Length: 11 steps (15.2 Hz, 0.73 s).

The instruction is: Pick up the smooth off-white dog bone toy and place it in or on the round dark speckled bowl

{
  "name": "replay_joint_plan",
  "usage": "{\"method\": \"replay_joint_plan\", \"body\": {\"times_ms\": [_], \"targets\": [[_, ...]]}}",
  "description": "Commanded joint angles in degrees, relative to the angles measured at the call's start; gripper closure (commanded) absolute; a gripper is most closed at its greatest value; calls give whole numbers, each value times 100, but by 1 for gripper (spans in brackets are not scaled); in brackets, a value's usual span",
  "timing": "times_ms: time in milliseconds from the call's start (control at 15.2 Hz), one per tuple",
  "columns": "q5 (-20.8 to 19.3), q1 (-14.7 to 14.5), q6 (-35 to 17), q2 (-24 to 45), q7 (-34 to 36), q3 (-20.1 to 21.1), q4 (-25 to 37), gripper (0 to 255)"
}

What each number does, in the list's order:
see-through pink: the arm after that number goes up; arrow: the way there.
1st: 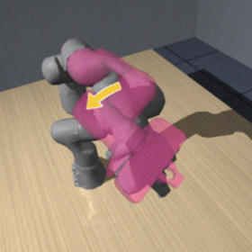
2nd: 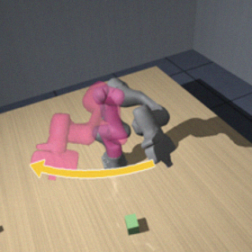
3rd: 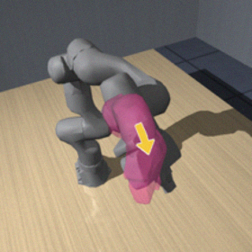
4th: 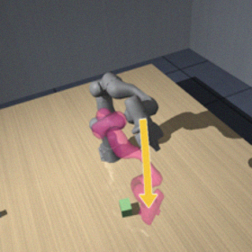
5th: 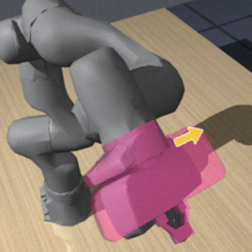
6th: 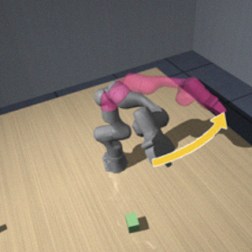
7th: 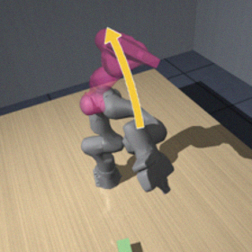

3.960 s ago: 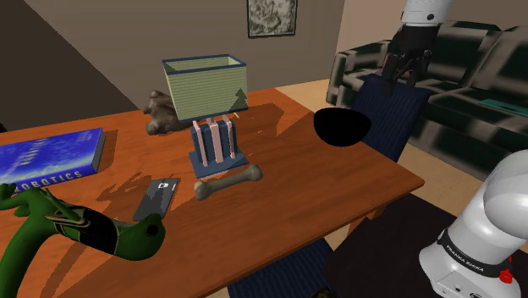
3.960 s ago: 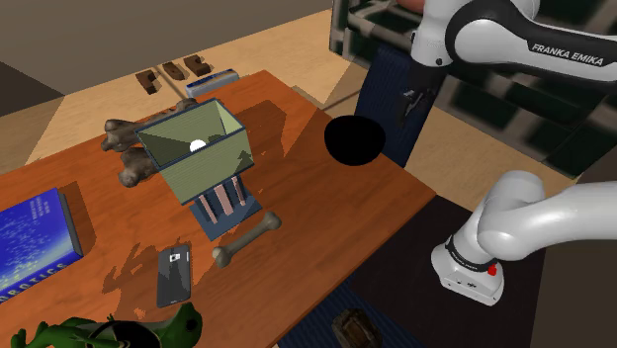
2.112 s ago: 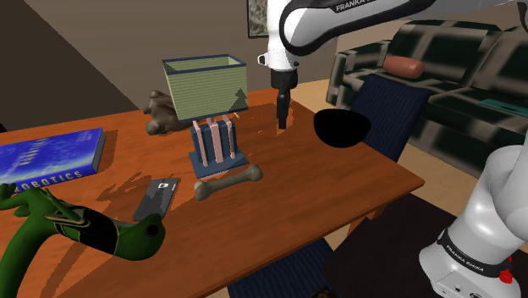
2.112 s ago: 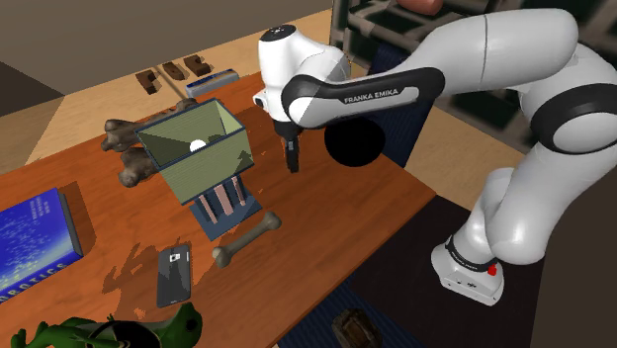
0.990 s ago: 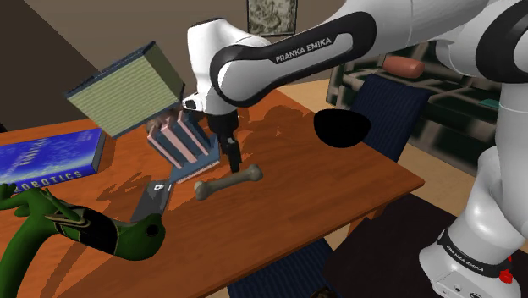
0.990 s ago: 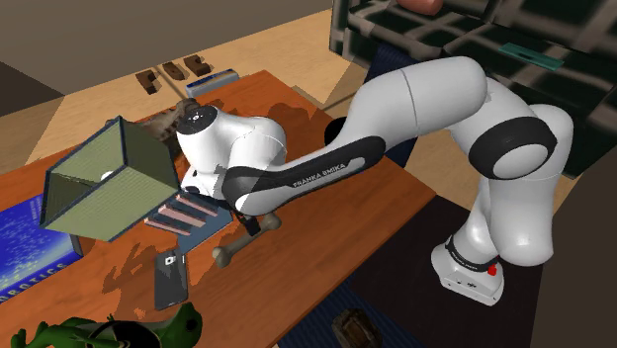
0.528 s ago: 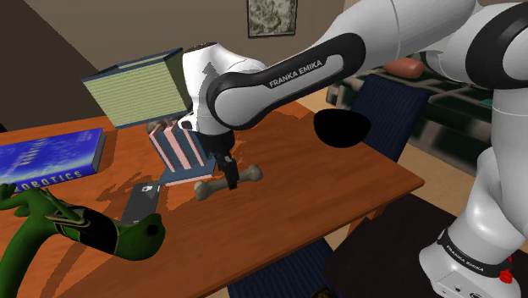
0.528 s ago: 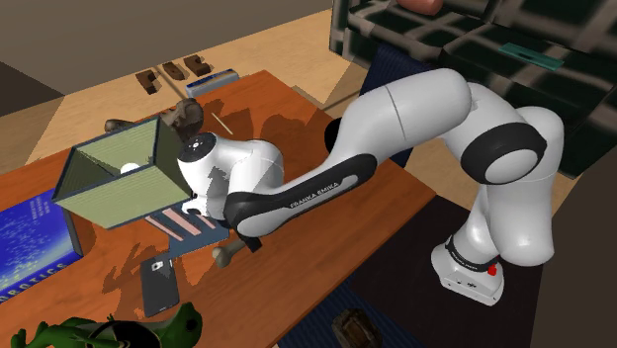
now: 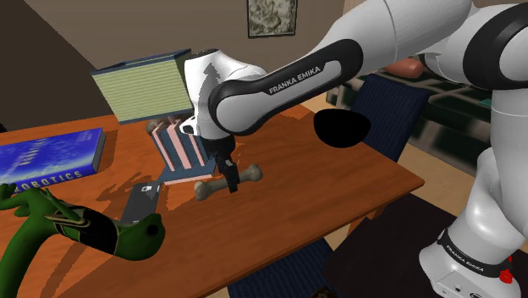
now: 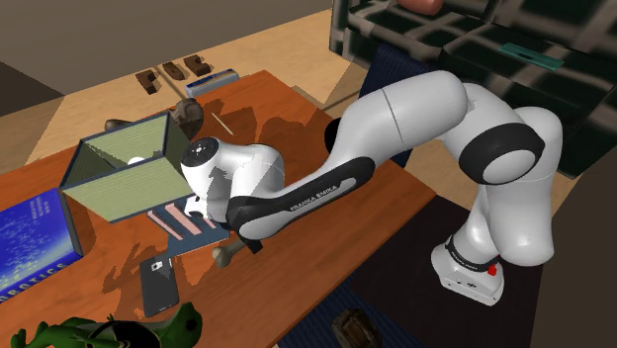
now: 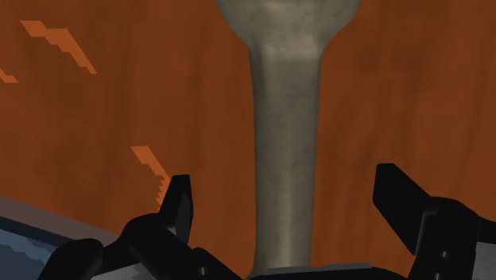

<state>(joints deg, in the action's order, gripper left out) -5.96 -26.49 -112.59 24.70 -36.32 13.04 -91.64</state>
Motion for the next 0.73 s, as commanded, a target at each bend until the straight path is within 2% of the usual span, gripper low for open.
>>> {"method": "replay_joint_plan", "body": {"times_ms": [0,66,660], "targets": [[0,-1,-11,8,-1,1,-4,0],[0,-1,-12,5,0,1,-8,255],[0,-1,-11,8,-1,1,-4,255]]}}
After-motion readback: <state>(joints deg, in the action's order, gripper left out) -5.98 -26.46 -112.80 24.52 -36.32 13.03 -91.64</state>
